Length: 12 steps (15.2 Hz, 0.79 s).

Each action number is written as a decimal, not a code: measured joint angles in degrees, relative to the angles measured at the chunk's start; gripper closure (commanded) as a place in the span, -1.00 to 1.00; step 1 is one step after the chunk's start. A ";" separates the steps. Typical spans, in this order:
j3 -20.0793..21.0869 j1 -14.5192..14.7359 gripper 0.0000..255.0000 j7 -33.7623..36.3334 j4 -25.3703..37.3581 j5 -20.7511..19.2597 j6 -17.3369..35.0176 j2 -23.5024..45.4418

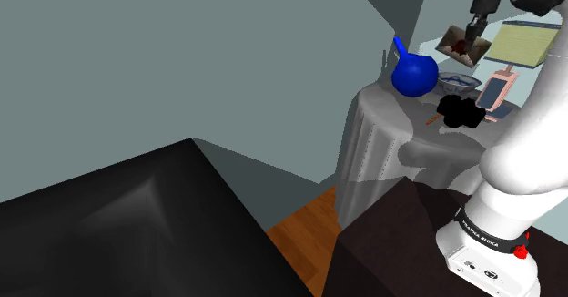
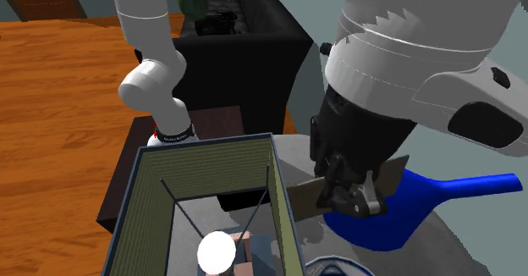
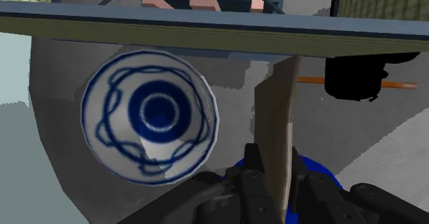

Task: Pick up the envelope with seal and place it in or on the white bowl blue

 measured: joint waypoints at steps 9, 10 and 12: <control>2.05 -21.93 1.00 -9.64 39.89 15.48 -14.34 27.89; 2.09 -22.01 1.00 -9.93 39.43 15.56 -13.80 28.12; 2.03 -21.42 1.00 -10.18 37.32 15.44 -12.04 27.95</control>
